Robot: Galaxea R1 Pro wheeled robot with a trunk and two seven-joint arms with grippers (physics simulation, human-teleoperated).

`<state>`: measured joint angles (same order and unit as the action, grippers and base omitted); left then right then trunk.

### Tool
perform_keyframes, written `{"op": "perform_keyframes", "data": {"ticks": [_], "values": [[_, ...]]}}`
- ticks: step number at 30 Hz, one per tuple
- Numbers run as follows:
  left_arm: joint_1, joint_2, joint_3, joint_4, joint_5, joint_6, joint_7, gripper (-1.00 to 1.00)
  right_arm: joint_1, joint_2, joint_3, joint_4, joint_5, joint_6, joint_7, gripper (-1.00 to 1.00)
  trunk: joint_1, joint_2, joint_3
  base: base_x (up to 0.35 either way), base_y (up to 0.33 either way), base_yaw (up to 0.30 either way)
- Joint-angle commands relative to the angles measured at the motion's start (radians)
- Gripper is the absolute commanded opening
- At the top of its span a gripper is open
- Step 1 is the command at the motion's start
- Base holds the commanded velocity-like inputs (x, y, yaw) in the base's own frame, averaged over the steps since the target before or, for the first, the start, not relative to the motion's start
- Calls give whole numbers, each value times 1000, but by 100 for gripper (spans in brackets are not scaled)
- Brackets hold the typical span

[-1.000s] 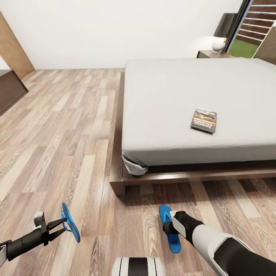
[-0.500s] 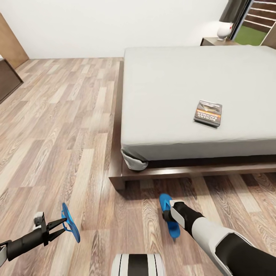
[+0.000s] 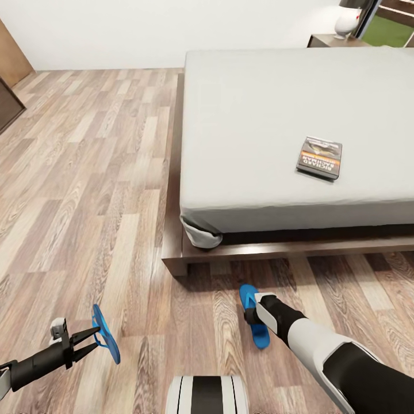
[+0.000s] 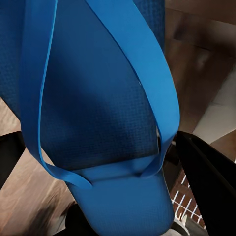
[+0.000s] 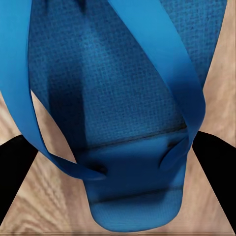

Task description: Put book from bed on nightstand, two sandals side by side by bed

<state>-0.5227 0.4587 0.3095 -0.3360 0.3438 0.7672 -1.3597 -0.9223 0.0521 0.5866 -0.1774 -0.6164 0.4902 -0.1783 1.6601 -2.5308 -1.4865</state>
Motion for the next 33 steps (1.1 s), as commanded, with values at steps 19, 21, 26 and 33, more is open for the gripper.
{"op": "perform_keyframes", "data": {"ticks": [19, 21, 26, 33], "values": [[0, 0, 2, 0, 1, 11, -3, -100, -7, -1, 7, -2, -12, 30, -6, -100, 0, 0, -1, 0, 0, 0], [0, 0, 2, 0, 1, 11, -4, -100, -7, -1, 7, -2, -12, 38, -6, -100, 0, 0, -1, 0, 0, 0], [0, 0, 2, 0, 1, 11, -4, -100, -7, -1, 6, -2, -12, 45, -6, -100, 0, 0, -1, 0, 0, 0], [0, 0, 2, 0, 1, 11, -4, -100, -8, -2, 4, -2, -12, 49, -7, -100, 0, 0, -1, 0, 0, 0]]}}
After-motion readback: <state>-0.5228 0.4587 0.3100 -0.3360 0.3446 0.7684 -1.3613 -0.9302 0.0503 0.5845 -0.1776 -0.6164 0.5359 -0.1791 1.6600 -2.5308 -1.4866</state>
